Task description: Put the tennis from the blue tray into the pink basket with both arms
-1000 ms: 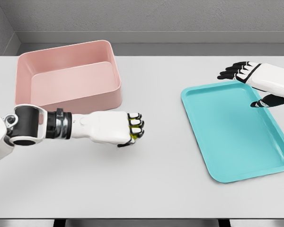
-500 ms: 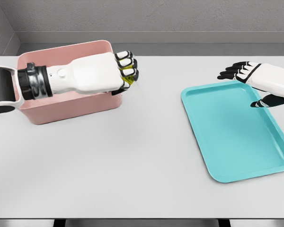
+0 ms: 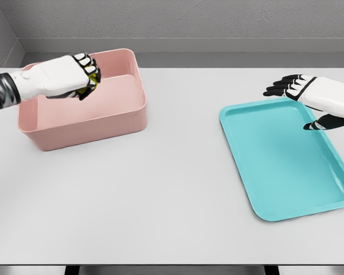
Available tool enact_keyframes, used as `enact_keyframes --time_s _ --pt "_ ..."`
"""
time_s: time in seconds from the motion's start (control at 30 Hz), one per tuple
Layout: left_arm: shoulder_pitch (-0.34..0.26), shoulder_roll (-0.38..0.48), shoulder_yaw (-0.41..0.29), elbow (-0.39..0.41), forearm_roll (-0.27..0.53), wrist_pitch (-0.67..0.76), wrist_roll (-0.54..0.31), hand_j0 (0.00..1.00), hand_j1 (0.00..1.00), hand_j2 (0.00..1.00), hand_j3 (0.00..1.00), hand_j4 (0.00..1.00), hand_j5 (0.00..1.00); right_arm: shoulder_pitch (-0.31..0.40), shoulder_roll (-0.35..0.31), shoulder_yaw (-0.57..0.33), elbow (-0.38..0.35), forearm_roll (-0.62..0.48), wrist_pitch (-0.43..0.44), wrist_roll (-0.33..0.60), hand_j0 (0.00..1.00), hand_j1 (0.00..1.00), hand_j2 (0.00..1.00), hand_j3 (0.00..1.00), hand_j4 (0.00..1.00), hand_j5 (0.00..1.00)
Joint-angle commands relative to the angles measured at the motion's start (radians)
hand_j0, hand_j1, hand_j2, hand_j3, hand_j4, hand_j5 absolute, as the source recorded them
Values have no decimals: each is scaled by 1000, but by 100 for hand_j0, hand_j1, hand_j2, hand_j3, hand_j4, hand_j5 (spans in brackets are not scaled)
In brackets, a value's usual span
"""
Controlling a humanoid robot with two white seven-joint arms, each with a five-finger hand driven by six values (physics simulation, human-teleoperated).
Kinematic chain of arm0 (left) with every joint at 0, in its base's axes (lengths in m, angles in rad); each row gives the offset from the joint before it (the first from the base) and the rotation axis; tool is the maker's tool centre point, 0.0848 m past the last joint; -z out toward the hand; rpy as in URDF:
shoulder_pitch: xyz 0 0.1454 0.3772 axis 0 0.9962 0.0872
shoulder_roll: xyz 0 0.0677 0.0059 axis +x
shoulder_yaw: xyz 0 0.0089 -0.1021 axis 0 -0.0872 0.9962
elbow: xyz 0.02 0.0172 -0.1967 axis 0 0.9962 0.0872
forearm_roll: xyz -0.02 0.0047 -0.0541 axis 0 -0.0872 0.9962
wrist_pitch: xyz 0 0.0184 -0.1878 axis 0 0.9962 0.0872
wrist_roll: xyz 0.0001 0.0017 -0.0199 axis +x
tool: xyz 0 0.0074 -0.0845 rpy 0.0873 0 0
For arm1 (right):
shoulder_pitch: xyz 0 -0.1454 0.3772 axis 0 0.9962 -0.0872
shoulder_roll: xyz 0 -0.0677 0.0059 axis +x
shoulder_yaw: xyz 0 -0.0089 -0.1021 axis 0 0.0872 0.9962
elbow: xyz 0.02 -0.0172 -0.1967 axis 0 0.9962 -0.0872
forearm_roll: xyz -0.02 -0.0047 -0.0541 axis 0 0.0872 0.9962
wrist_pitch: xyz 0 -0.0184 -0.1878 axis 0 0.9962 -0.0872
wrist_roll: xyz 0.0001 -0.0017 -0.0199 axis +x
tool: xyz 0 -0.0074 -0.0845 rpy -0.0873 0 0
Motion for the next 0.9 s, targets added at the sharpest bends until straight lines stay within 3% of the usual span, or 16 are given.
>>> enact_keyframes --time_s 0.0,0.07,0.1,0.2,0.23,0.43,0.5,0.57,0.67,0.87 --pt "-2 -4 -15 62 6 3 5 10 10 10 10 10 10 0 -1 0 0 -6 2 -1 100 100 100 100 100 100" --pt "-5 -5 -22 102 6 3 5 16 16 16 16 16 16 0 -1 0 0 -6 2 -1 100 100 100 100 100 100" --pt "-5 -7 -23 104 6 3 5 29 29 29 29 29 29 0 -1 0 0 -6 2 -1 100 100 100 100 100 100" --pt "-6 -12 -23 105 7 3 2 88 88 88 88 88 88 0 -1 0 0 -6 2 -1 100 100 100 100 100 100" --pt "-9 -16 -23 105 6 3 2 99 99 99 99 99 99 0 -1 0 0 -6 2 -1 100 100 100 100 100 100" --pt "-11 -15 -20 105 18 3 5 100 100 100 100 100 100 0 -1 0 0 -6 2 -1 100 100 100 100 100 100" --pt "-12 -1 -17 104 82 3 5 100 100 100 100 100 100 0 -1 0 0 -6 2 -1 100 100 100 100 100 100" --pt "-2 41 -19 75 182 3 5 100 100 100 100 100 100 0 -1 0 0 -6 2 -1 100 100 100 100 100 100" --pt "-2 110 -14 -4 250 3 6 100 100 100 100 100 100 0 -1 0 0 -6 2 -1 100 100 100 100 100 100" --pt "2 179 -2 -86 259 3 -3 100 100 100 100 100 100 0 -1 0 0 -6 2 -1 100 100 100 100 100 100"
